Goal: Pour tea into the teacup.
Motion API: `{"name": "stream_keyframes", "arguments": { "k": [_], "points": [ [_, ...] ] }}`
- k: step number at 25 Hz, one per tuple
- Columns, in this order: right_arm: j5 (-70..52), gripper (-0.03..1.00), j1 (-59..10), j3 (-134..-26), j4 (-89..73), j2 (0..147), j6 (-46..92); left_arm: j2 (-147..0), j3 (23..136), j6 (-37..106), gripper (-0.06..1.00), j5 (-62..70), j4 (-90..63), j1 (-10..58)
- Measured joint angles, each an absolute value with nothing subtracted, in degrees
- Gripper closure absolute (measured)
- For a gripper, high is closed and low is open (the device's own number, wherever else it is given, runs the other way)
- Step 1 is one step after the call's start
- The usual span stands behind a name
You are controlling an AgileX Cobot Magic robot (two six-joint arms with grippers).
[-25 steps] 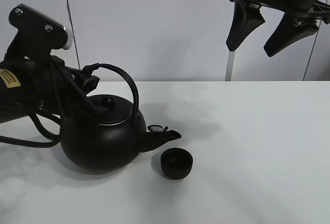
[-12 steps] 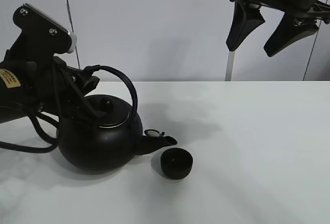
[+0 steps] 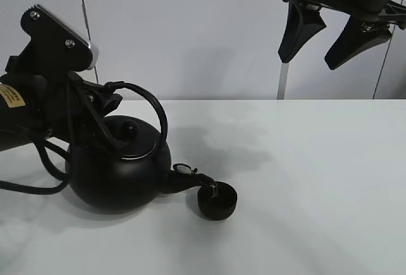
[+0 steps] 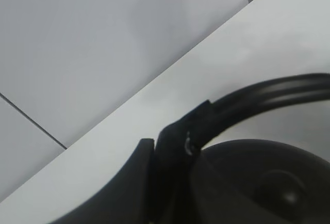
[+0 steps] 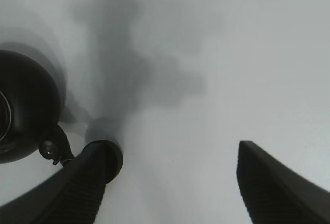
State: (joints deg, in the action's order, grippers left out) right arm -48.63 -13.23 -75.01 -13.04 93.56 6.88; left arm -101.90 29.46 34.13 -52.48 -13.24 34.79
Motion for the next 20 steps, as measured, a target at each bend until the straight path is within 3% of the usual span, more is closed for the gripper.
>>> {"name": "stream_keyframes", "arguments": {
  "k": [20],
  "points": [
    [-48.74, 0.47, -13.23, -75.01, -13.04, 93.56, 6.88, -101.90, 29.46, 35.53, 0.84, -52.48, -13.34, 34.79]
  ]
}}
